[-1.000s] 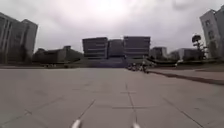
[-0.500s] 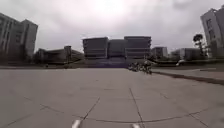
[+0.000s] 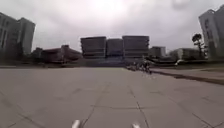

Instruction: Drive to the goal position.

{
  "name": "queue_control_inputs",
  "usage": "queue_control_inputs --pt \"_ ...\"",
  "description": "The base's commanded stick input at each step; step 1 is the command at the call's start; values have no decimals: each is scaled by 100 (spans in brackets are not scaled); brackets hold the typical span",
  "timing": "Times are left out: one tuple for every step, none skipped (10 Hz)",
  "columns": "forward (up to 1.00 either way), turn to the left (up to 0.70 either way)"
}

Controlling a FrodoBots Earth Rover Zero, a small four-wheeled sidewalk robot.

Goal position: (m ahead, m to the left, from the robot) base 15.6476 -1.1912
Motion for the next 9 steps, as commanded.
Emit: queue_control_inputs --pt "85 0" --pt "85 0" --pt "85 0" --pt "85 0" --pt "85 0" --pt "85 0" --pt "85 0" --pt "85 0" --pt "85 0"
